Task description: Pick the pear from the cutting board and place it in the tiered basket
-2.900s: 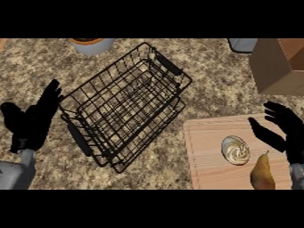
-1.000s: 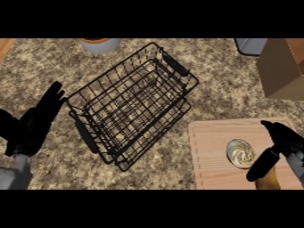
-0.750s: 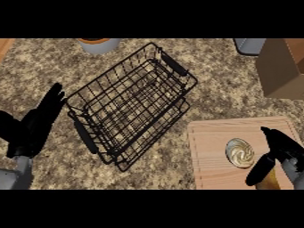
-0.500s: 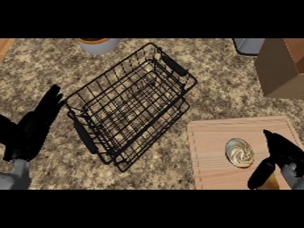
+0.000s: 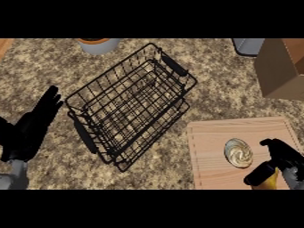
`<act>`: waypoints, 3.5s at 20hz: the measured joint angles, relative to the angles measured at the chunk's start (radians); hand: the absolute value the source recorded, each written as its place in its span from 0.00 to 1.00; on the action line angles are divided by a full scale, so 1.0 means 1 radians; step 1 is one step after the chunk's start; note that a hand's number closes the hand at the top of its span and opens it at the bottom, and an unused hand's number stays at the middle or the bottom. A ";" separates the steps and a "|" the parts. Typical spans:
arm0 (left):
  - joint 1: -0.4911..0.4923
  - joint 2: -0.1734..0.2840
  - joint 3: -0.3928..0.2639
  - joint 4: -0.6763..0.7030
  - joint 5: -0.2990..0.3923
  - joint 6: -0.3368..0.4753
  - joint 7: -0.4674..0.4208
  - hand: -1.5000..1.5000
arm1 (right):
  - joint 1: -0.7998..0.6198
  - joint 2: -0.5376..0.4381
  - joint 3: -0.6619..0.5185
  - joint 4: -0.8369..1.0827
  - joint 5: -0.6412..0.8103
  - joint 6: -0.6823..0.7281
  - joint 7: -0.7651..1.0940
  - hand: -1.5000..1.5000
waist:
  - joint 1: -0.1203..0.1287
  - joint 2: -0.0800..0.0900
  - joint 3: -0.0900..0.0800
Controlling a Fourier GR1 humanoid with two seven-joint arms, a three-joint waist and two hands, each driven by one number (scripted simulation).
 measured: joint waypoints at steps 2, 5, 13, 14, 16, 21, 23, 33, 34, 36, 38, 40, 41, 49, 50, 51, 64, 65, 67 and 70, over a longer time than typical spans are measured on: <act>0.003 -0.002 0.005 -0.006 0.000 -0.003 0.003 0.50 | 0.010 -0.006 -0.001 -0.005 0.000 0.012 -0.015 1.00 | 0.002 -0.002 -0.002; 0.012 -0.012 0.003 -0.018 -0.012 0.000 0.006 0.50 | 0.024 -0.017 0.008 -0.014 0.014 0.032 -0.046 1.00 | 0.004 -0.004 -0.003; 0.011 -0.030 0.014 -0.014 -0.032 -0.007 0.006 0.50 | 0.021 -0.003 0.043 -0.027 0.155 0.055 -0.042 1.00 | -0.002 -0.005 -0.006; 0.011 -0.034 0.019 0.000 -0.032 -0.010 -0.003 0.50 | 0.035 -0.007 0.054 -0.057 0.200 0.040 -0.040 1.00 | -0.007 -0.005 -0.004; 0.022 -0.033 0.027 0.004 -0.033 -0.006 -0.007 0.50 | 0.073 -0.015 0.082 -0.142 0.300 -0.003 -0.042 1.00 | -0.025 -0.010 -0.001; 0.045 -0.027 0.050 0.013 -0.030 0.006 -0.004 0.50 | 0.145 -0.040 0.115 -0.316 0.575 -0.110 -0.053 1.00 | -0.079 -0.029 0.003; 0.055 -0.023 0.058 0.013 -0.032 0.013 -0.002 0.50 | 0.155 -0.047 0.095 -0.384 0.675 -0.150 -0.058 1.00 | -0.096 -0.036 0.004; 0.096 -0.018 0.073 -0.007 -0.028 0.013 -0.009 0.50 | 0.217 0.074 -0.008 -0.807 1.071 -0.261 -0.058 1.00 | -0.111 -0.038 0.005; 0.097 -0.015 0.073 -0.012 -0.028 0.009 -0.007 0.50 | 0.229 0.094 0.002 -0.830 1.104 -0.257 -0.055 1.00 | -0.106 -0.035 0.005; 0.095 -0.020 0.066 -0.020 -0.027 0.005 -0.006 0.50 | 0.234 0.145 0.024 -0.848 1.160 -0.243 -0.046 1.00 | -0.093 -0.030 0.004; 0.083 -0.019 0.067 -0.017 -0.026 -0.003 -0.005 0.50 | 0.231 0.203 0.055 -0.861 1.215 -0.219 -0.035 1.00 | -0.081 -0.024 0.004; 0.076 -0.011 0.070 -0.017 -0.018 -0.021 -0.005 0.50 | 0.212 0.270 0.085 -0.869 1.265 -0.181 -0.022 1.00 | -0.064 -0.019 0.003; 0.071 -0.014 0.066 -0.013 -0.024 -0.019 -0.006 0.50 | 0.202 0.307 0.104 -0.871 1.291 -0.162 -0.017 1.00 | -0.058 -0.016 0.003; 0.040 -0.038 0.029 -0.020 -0.052 -0.022 0.000 0.50 | 0.039 0.661 0.173 -0.781 1.454 0.011 -0.002 1.00 | -0.009 -0.003 0.002; 0.032 -0.034 0.033 -0.013 -0.049 -0.030 -0.001 0.50 | 0.012 0.690 0.166 -0.756 1.458 0.024 0.000 1.00 | -0.005 -0.001 0.002; 0.025 -0.036 0.030 -0.013 -0.051 -0.029 0.003 0.50 | -0.015 0.709 0.158 -0.733 1.460 0.035 0.004 1.00 | -0.001 0.000 0.002; -0.026 -0.053 0.020 0.008 -0.060 -0.042 0.018 0.50 | -0.319 0.791 0.009 -0.424 1.303 0.077 0.064 1.00 | 0.036 0.007 0.005; -0.023 -0.056 0.018 0.009 -0.062 -0.042 0.015 0.50 | -0.337 0.792 -0.006 -0.403 1.286 0.077 0.065 1.00 | 0.038 0.007 0.005; -0.019 -0.057 0.018 0.009 -0.064 -0.045 0.012 0.50 | -0.382 0.793 -0.033 -0.356 1.254 0.074 0.068 1.00 | 0.041 0.006 0.005; -0.026 -0.069 0.012 0.015 -0.069 -0.044 0.008 0.50 | -0.437 0.794 -0.046 -0.271 1.220 0.059 0.069 1.00 | 0.040 0.007 0.006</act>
